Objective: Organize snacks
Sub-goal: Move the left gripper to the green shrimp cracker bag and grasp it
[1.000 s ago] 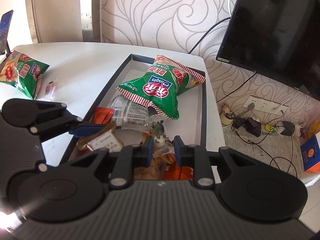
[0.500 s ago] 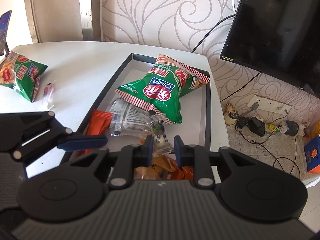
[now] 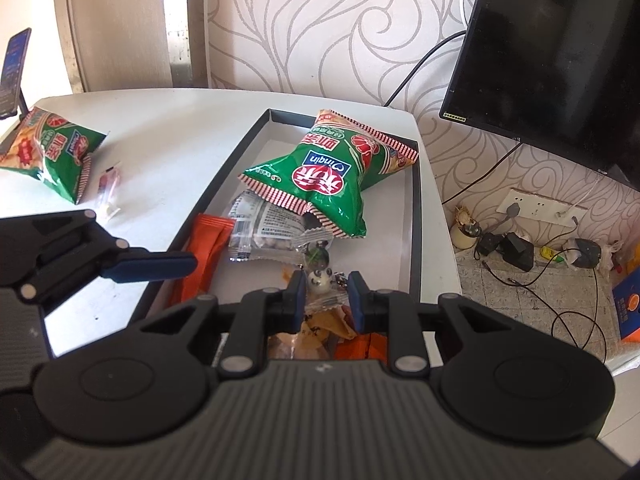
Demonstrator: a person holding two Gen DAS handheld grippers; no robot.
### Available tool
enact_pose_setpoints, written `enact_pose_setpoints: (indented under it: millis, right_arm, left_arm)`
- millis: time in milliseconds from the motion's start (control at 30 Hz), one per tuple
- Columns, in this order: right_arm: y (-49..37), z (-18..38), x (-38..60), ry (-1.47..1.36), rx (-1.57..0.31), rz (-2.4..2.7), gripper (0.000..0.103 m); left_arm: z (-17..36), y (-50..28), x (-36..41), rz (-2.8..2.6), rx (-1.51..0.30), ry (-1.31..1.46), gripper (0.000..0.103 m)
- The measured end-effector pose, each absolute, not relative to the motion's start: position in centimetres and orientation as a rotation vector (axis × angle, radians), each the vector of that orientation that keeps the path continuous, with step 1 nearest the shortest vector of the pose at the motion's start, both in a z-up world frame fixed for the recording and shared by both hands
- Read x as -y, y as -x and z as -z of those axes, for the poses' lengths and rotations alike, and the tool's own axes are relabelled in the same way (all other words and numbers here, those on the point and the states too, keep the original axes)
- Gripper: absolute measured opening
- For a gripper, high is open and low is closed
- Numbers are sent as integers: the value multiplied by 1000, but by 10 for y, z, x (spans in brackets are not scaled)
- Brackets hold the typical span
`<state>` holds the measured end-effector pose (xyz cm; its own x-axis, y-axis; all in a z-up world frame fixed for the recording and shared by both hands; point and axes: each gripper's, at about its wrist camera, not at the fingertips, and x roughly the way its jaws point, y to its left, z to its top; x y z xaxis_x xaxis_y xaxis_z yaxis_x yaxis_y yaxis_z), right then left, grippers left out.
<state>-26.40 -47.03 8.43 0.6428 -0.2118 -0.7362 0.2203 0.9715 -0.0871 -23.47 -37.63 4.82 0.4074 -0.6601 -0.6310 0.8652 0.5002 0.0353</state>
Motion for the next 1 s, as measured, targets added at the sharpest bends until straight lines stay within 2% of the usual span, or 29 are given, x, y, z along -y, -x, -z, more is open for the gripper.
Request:
enact_pose_setpoints:
  millis: [233, 333, 1000]
  right_arm:
    - [271, -86, 471, -25, -836, 233, 27]
    - [273, -86, 471, -34, -826, 222, 33]
    - [259, -103, 477, -48, -774, 63, 34]
  left_arm:
    - [-50, 237, 372, 971, -602, -372, 79]
    - [-49, 238, 372, 960, -604, -368, 84]
    - [-63, 233, 361, 771, -568, -253, 84]
